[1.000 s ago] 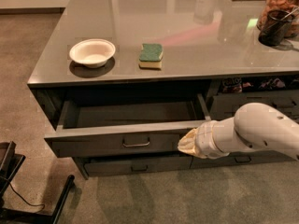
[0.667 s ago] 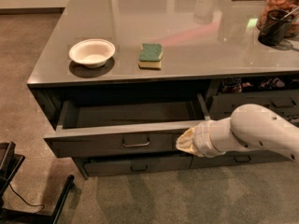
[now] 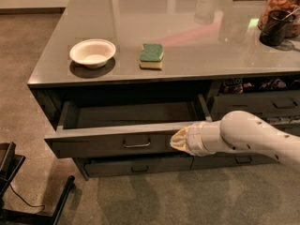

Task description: Close top drawer

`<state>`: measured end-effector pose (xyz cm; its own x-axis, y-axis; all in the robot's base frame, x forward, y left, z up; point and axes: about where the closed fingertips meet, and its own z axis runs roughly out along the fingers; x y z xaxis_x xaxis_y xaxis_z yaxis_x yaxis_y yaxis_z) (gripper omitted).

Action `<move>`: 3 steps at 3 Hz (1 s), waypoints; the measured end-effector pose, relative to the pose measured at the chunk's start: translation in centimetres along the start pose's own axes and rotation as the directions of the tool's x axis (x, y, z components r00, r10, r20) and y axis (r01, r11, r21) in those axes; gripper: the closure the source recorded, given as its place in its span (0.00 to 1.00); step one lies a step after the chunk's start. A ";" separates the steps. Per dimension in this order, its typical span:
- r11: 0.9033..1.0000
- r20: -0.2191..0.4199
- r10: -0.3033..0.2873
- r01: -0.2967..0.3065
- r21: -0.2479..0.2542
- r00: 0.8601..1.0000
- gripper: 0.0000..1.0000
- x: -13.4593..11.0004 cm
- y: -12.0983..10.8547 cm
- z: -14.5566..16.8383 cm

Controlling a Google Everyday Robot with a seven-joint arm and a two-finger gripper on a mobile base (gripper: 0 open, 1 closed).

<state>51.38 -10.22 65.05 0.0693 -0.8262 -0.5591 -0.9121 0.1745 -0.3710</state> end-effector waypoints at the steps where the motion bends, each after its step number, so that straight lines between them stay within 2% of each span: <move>1: 0.998 0.020 -0.010 0.009 0.057 1.000 1.00 0.2 -0.8 1.3; 2: 0.991 0.041 -0.022 0.016 0.135 0.999 1.00 0.0 -2.0 1.8; 3: 0.976 0.046 -0.034 0.023 0.215 0.998 1.00 -0.1 -3.9 2.3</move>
Offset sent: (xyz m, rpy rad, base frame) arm 0.0431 0.0047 -0.0012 0.0664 -0.2260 -0.0898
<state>55.85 -9.54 64.84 0.1188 -0.8062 -0.5796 -0.8022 0.2660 -0.5345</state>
